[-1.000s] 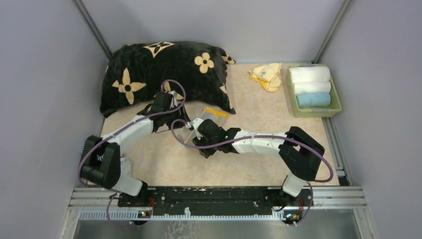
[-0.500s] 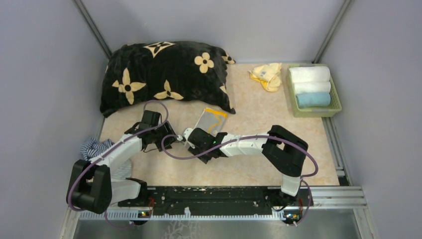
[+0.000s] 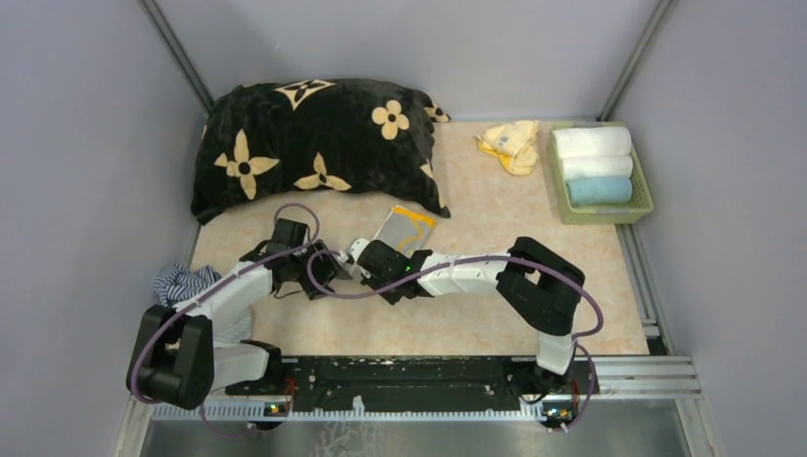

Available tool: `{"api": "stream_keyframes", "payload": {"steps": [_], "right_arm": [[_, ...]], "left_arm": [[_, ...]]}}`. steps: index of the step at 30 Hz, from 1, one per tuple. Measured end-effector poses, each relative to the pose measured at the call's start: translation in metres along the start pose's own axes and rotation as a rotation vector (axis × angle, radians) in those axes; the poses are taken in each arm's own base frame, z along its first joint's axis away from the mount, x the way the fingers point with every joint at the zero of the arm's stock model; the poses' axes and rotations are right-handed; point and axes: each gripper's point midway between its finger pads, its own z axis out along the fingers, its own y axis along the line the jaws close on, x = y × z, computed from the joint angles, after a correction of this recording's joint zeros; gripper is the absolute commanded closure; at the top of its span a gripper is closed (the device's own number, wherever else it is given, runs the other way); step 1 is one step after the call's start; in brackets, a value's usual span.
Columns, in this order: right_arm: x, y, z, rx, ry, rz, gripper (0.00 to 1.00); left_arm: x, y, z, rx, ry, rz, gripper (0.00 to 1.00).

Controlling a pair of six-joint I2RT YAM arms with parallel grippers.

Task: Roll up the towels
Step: Roll the towel at the center of the board.

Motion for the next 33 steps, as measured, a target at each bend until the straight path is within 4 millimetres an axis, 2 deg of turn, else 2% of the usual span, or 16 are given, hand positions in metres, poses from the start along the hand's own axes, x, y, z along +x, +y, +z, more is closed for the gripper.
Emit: {"api": "stream_keyframes", "payload": {"steps": [5, 14, 22, 24, 28, 31, 32, 33], "right_arm": [[-0.005, 0.005, 0.000, -0.113, -0.005, 0.119, 1.00], [-0.007, 0.019, -0.002, -0.247, 0.002, 0.250, 1.00], [-0.008, 0.025, -0.002, -0.279, -0.006, 0.295, 1.00], [-0.008, 0.025, -0.002, -0.283, -0.011, 0.312, 1.00], [-0.007, 0.025, -0.004, -0.298, -0.018, 0.340, 1.00], [-0.010, 0.026, -0.006, -0.317, -0.026, 0.358, 1.00], [-0.011, 0.026, -0.007, -0.326, -0.033, 0.362, 1.00], [-0.012, 0.027, -0.007, -0.334, -0.036, 0.367, 1.00]], "left_arm": [[0.006, -0.005, -0.001, 0.038, 0.016, -0.057, 0.36], [0.007, -0.014, 0.006, 0.107, 0.014, -0.152, 0.45], [0.006, -0.019, 0.026, 0.102, 0.038, -0.173, 0.60], [0.007, -0.020, 0.029, 0.101, 0.041, -0.168, 0.69], [0.005, -0.015, 0.030, 0.074, 0.022, -0.161, 0.98], [0.002, -0.013, 0.030, 0.049, 0.011, -0.149, 1.00], [0.001, -0.013, 0.029, 0.045, 0.006, -0.143, 0.97], [0.000, -0.013, 0.028, 0.039, 0.003, -0.136, 0.91]]}}
